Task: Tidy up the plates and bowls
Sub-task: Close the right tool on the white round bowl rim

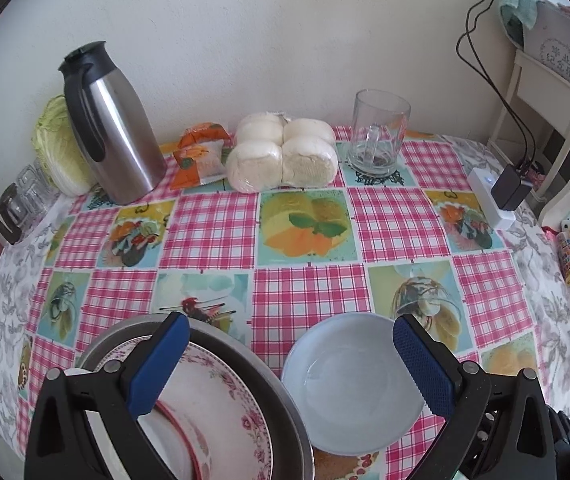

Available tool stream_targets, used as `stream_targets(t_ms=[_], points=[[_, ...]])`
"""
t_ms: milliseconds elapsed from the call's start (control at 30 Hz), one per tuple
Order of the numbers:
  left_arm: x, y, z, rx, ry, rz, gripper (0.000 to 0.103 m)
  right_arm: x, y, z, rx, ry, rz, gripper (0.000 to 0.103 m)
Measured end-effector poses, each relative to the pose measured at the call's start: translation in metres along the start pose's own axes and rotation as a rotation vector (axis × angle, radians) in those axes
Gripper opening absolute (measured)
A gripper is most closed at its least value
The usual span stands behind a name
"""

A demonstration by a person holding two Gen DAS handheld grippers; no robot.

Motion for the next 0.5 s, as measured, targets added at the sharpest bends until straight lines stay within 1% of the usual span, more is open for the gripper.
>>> stream_targets(t_ms=[167,267,367,500], points=[[-0.004,-0.011,-0.001,0.020,-0.011,-0.017,0.103,0.012,-0.007,-0.003,0.002,0.033,-0.014,0.095],[-0.009,-0.015,-0.001,0.023,-0.038,-0.008,0.102,0.018,-0.015,-0.007,0.013,0.049,-0.018,0.095],[-0.014,-0.021,-0.002,0.038,-0.063,-0.006,0.097,0.024,-0.021,-0.011,0.021,0.066,-0.025,0.095],[-0.017,-0.027,-0.004,0.050,-0.080,-0.008,0.097,0.029,-0.027,-0.014,0.021,0.084,-0.026,0.095]])
Point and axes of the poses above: each gripper's, at about its wrist camera, not at the fingertips, and y roughly against the way its jaws point, x to its left, z to its top, the point moved 3 cm from there along -y, roughly the way its jaws point, and after that the axes turned 10 degrees about -y, right-handed, at the moved point
